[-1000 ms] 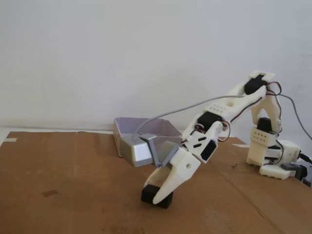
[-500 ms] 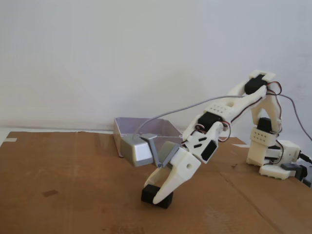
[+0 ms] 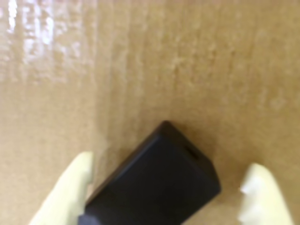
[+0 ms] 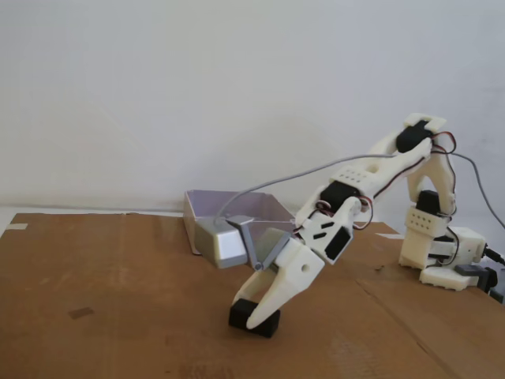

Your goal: Grasp a block and put it in the box.

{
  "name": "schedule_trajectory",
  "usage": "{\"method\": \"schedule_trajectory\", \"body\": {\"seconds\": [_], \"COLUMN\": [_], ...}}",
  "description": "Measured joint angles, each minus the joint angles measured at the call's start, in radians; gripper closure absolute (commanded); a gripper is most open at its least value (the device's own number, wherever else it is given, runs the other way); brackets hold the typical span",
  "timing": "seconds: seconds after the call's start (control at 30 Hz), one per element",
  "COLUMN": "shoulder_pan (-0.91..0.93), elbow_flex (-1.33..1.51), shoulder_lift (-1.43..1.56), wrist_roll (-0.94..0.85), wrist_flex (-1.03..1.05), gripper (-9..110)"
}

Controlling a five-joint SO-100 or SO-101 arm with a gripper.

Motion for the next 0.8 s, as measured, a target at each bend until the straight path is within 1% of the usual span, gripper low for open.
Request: {"method": "schedule_trajectory", "body": {"seconds": [0.43, 0.5, 0.7, 0.8], "shoulder_pan": [0.0, 0.0, 0.0, 0.0], "elbow_flex": [0.0, 0.0, -0.002, -0.002], "shoulder_lift": [0.0, 0.0, 0.0, 0.002], "wrist_roll": [0.0, 0.0, 0.0, 0.0], "wrist_flex": [0.0, 0.0, 0.031, 0.057], "gripper": [69, 72, 87, 91]}}
